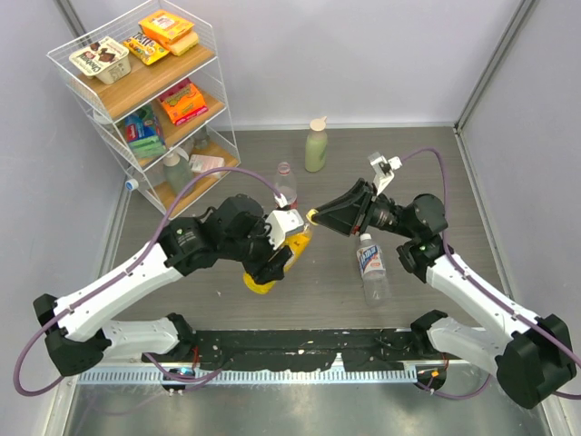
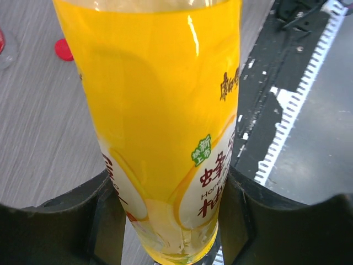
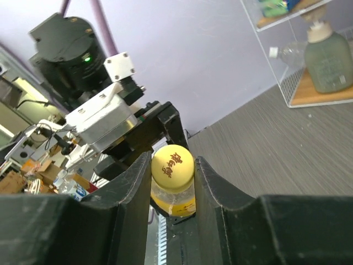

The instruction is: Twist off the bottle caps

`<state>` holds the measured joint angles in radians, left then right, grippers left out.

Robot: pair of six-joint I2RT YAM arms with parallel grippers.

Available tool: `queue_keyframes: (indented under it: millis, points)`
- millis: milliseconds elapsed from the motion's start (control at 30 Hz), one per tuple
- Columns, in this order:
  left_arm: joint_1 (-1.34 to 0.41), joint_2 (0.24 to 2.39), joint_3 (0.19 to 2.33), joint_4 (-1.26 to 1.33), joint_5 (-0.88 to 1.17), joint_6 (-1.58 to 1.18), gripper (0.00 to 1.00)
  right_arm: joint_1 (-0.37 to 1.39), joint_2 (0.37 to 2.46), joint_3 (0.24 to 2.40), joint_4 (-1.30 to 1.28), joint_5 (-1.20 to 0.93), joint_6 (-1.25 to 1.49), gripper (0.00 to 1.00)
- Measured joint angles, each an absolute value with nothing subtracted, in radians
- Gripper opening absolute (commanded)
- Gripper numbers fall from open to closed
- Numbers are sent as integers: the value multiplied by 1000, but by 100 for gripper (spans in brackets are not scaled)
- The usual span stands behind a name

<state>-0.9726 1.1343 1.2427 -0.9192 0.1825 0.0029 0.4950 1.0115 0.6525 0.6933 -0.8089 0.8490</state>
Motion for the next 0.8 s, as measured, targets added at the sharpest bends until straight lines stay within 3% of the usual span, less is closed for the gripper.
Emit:
queue_keyframes:
  millis: [567, 767, 800]
  points:
    - [-973, 1070, 1304, -889, 634, -33, 16, 498, 963, 596, 1259, -940, 1096, 2]
    - [-973, 1081, 1311, -887, 742, -77, 15, 503, 979, 596, 1337, -949, 1186, 2]
    - [-973, 1084, 1311, -887, 748, -80, 15, 503, 982, 596, 1341, -950, 1193, 6]
